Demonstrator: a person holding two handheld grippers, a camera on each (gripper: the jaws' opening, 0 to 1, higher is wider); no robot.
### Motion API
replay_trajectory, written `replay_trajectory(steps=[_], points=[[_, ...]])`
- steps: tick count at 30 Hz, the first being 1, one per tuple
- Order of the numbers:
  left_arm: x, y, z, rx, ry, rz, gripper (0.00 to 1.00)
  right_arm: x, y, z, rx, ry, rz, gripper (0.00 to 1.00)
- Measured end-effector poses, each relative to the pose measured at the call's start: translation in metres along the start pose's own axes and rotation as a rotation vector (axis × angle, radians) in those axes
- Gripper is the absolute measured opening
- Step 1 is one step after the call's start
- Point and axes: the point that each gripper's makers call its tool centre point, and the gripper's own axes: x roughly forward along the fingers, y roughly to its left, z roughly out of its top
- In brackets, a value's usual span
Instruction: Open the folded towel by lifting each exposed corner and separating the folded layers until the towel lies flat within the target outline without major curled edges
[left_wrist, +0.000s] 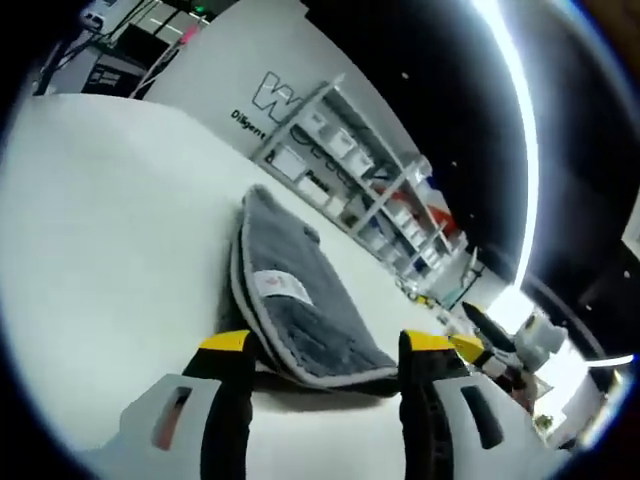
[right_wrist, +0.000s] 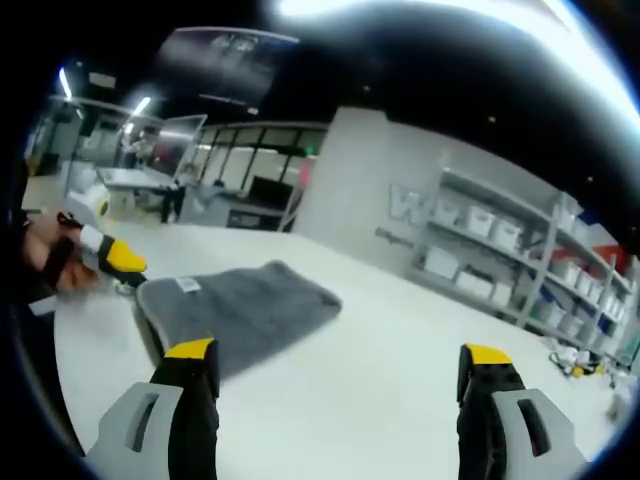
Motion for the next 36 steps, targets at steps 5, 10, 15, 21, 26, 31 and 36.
replay_trajectory(steps=[5, 10, 15, 21, 26, 31, 36], points=[[0.0, 0.004, 0.003, 0.002, -0.012, 0.011, 0.33, 0.0, -0.001, 0.0, 0.001, -0.002, -0.001, 0.99], [0.003, 0.011, -0.001, 0.049, 0.0, 0.032, 0.27, 0.0, -0.001, -0.001, 0.001, -0.001, 0.001, 0.99], [0.004, 0.014, -0.001, 0.066, -0.002, 0.043, 0.19, 0.002, -0.005, 0.01, -0.022, -0.015, -0.001, 0.99], [0.003, 0.017, -0.001, 0.066, -0.003, 0.054, 0.13, 0.008, -0.028, 0.028, -0.033, -0.021, 0.001, 0.99], [0.004, 0.013, -0.002, 0.088, -0.003, 0.051, 0.08, 0.007, -0.028, 0.04, -0.077, -0.003, 0.058, 0.99], [0.004, 0.009, 0.0, 0.084, -0.004, 0.03, 0.05, 0.006, -0.04, 0.072, -0.155, -0.025, 0.08, 0.99], [0.004, 0.007, 0.0, 0.097, -0.007, 0.021, 0.05, 0.012, -0.052, 0.093, -0.211, -0.001, 0.101, 1.0]])
